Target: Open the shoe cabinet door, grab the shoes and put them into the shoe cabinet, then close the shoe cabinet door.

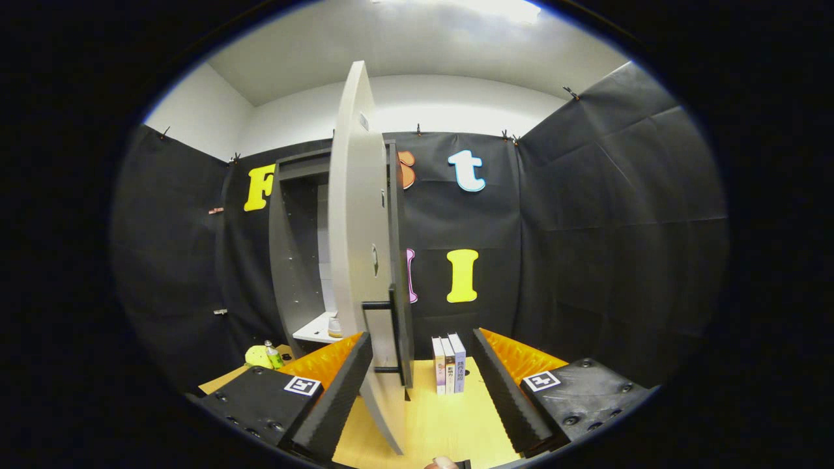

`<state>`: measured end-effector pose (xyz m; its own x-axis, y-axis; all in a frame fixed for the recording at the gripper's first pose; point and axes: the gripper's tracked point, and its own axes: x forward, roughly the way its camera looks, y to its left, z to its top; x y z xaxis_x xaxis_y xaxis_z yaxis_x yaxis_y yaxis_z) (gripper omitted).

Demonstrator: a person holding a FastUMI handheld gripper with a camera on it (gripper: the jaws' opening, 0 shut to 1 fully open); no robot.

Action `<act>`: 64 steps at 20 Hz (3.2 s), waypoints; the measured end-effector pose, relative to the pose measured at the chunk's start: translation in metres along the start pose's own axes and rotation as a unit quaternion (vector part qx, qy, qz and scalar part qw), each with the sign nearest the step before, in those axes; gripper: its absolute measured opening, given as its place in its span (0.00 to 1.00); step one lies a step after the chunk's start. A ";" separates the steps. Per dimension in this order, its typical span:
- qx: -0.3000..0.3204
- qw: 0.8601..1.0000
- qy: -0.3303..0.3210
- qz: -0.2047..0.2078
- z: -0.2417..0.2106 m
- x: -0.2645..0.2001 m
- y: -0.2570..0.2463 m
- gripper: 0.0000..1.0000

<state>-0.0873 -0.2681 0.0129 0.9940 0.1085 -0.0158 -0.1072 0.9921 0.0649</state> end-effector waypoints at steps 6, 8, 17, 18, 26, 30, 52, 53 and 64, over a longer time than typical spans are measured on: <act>0.002 0.999 0.020 0.027 -0.006 0.027 0.011 0.98; 0.001 0.999 0.019 0.027 -0.004 0.029 0.014 0.97; -0.005 0.999 0.015 0.030 -0.011 0.029 0.081 0.98; -0.006 0.999 0.015 0.029 -0.012 0.031 0.092 0.98; 0.002 1.000 0.013 0.024 -0.021 0.056 0.177 0.98; 0.013 0.999 0.007 0.034 -0.029 0.074 0.223 0.98; -0.016 0.999 0.009 0.047 -0.039 0.094 0.299 0.98; -0.018 0.999 0.008 0.046 -0.039 0.094 0.299 0.98; -0.023 0.999 0.005 0.040 -0.036 0.092 0.301 0.98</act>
<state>-0.0292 0.0428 -0.0050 0.9818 0.1886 -0.0221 -0.1882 0.9819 0.0208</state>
